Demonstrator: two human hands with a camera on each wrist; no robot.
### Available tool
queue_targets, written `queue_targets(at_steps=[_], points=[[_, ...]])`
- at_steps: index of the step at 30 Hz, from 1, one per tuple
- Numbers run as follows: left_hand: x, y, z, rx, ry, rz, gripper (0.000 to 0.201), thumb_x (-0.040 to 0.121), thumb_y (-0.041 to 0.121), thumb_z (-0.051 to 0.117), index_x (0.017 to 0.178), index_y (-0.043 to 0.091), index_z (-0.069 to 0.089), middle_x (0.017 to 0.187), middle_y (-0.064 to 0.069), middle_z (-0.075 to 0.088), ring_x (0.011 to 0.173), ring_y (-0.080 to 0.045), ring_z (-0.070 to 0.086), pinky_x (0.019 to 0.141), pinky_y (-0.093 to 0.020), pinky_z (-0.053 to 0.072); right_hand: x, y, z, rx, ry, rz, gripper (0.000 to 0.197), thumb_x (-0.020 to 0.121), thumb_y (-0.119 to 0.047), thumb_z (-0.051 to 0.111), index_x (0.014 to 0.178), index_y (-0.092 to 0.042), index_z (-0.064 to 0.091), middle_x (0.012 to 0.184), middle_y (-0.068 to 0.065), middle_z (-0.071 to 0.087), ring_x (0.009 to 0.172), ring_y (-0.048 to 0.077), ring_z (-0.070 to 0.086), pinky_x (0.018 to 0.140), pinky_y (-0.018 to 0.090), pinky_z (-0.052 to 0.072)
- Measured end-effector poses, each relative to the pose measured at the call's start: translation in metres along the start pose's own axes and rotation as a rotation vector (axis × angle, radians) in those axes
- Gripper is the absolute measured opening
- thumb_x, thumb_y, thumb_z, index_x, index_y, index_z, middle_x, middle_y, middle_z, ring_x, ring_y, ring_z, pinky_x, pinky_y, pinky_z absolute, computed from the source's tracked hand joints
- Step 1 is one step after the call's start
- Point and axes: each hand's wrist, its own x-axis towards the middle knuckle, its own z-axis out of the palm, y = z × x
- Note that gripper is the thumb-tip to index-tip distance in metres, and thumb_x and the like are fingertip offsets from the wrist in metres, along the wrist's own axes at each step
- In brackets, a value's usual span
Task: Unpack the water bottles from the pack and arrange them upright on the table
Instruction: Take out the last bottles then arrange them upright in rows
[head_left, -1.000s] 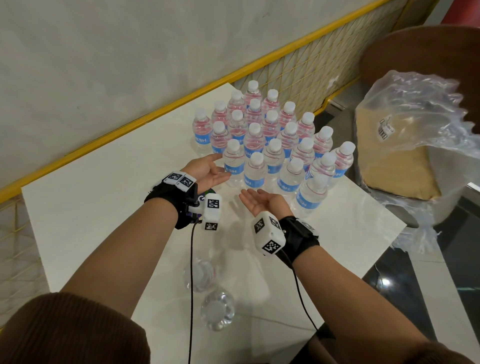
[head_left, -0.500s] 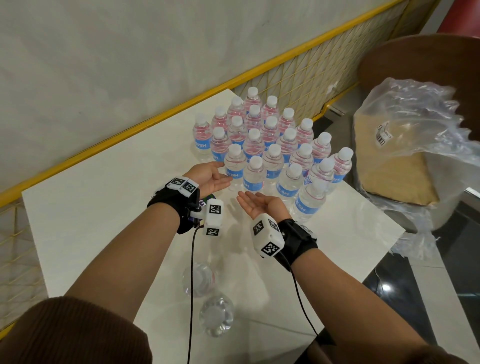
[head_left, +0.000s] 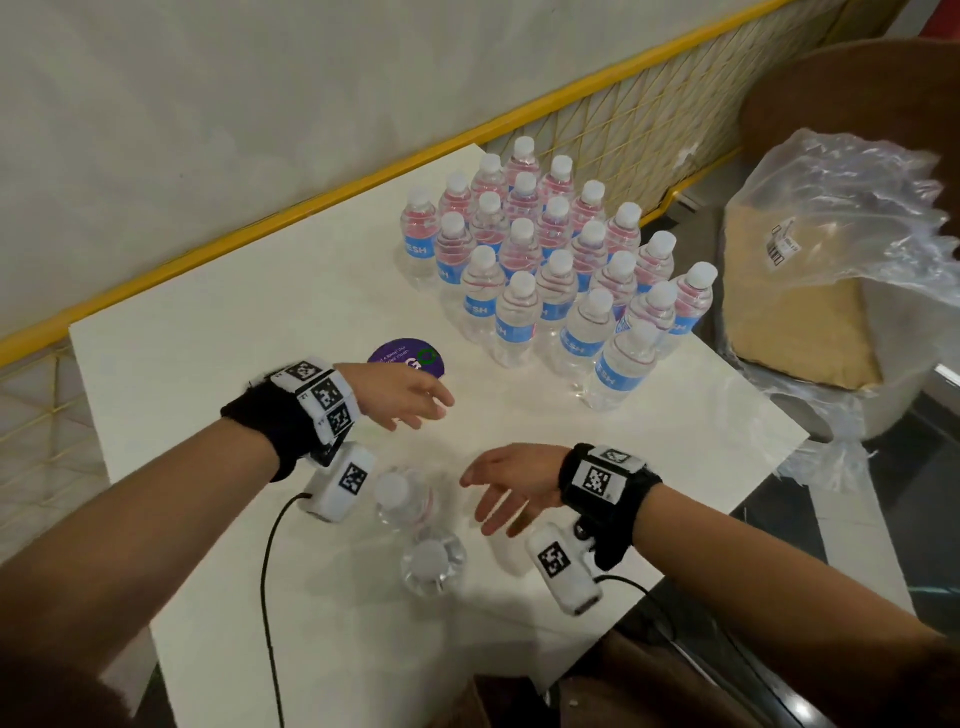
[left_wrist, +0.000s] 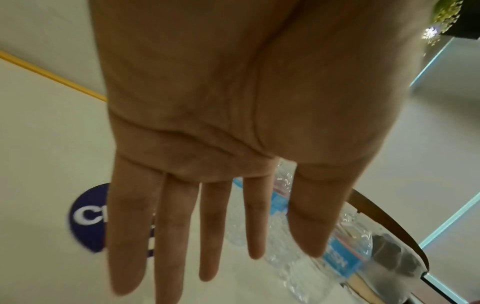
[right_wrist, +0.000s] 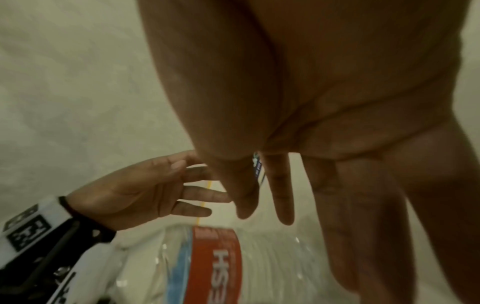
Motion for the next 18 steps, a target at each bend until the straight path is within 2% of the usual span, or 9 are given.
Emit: queue_targets(at_steps=[2,4,6,9,11,13,14,16,18], points=[[-0.008,-0.012,0.012,0.062,-0.025,-0.033,0.033,0.097,0.032,0.050,0.130,0.029,0.050,0.126,0.003,0.055,0.114,-0.020,0.058,0.088,-0.032,0.048,0.008,0.012,0.008,-0.023,-0.118,0.078,0.046,0.097,-0.040,0.045,0.137,-0.021,0.034,0.093,0.018,0.062,0.075,0.029,0.067,0.068,0.036,0.053],[-0.013,-0.025,0.023,0.072,-0.058,-0.067,0.033,0.095,0.040,0.050,0.127,0.034,0.052,0.127,0.006,0.054,0.108,-0.018,0.058,0.083,-0.029,0.052,0.016,0.023,0.013,0.066,-0.240,0.145,0.062,0.093,-0.050,0.047,0.143,-0.023,0.024,0.099,0.022,0.063,0.077,0.032,0.069,0.071,0.041,0.055],[-0.018,-0.037,0.032,0.037,-0.073,-0.097,0.035,0.093,0.048,0.050,0.126,0.037,0.054,0.129,0.007,0.052,0.108,-0.019,0.058,0.078,-0.028,0.056,0.020,0.032,0.019,0.167,-0.342,0.209,0.082,0.087,-0.060,0.049,0.148,-0.015,0.017,0.108,0.022,0.062,0.086,0.032,0.070,0.074,0.041,0.057],[-0.021,-0.051,0.045,-0.124,-0.071,-0.143,0.044,0.088,0.060,0.049,0.124,0.036,0.057,0.131,0.005,0.053,0.113,-0.025,0.059,0.083,-0.035,0.058,0.023,0.041,0.029,0.307,-0.462,0.239,0.097,0.082,-0.068,0.048,0.150,-0.007,0.015,0.115,0.023,0.059,0.094,0.032,0.068,0.079,0.040,0.057],[-0.024,-0.055,0.054,-0.229,-0.075,-0.162,0.054,0.082,0.070,0.047,0.122,0.036,0.058,0.126,-0.001,0.060,0.107,-0.026,0.063,0.083,-0.036,0.058,0.025,0.046,0.035,0.448,-0.491,0.203,0.090,0.083,-0.067,0.045,0.149,-0.014,0.014,0.113,0.028,0.060,0.095,0.036,0.068,0.081,0.041,0.058],[-0.026,-0.058,0.062,-0.316,-0.081,-0.151,0.064,0.076,0.076,0.042,0.122,0.034,0.057,0.121,-0.008,0.065,0.099,-0.025,0.067,0.079,-0.034,0.057,0.026,0.050,0.040,0.555,-0.476,0.131,0.068,0.090,-0.064,0.039,0.146,-0.034,0.015,0.111,0.031,0.060,0.095,0.040,0.067,0.083,0.043,0.057],[-0.026,-0.060,0.065,-0.364,-0.072,-0.145,0.067,0.075,0.077,0.041,0.122,0.033,0.057,0.121,-0.011,0.066,0.096,-0.026,0.067,0.079,-0.033,0.057,0.026,0.052,0.042,0.591,-0.459,0.104,0.062,0.092,-0.062,0.037,0.145,-0.037,0.017,0.111,0.031,0.060,0.095,0.040,0.067,0.083,0.042,0.057],[-0.023,-0.062,0.071,-0.474,-0.044,-0.135,0.067,0.077,0.075,0.042,0.122,0.027,0.058,0.121,-0.015,0.065,0.097,-0.028,0.065,0.085,-0.037,0.055,0.027,0.052,0.043,0.640,-0.409,0.083,0.055,0.094,-0.058,0.037,0.141,-0.030,0.031,0.110,0.029,0.061,0.091,0.038,0.069,0.081,0.039,0.059],[-0.020,-0.064,0.075,-0.573,-0.014,-0.130,0.066,0.076,0.072,0.047,0.118,0.023,0.060,0.113,-0.014,0.067,0.094,-0.027,0.065,0.082,-0.037,0.056,0.025,0.051,0.042,0.684,-0.344,0.077,0.045,0.095,-0.055,0.037,0.126,-0.024,0.048,0.105,0.028,0.061,0.082,0.037,0.071,0.072,0.038,0.061]])
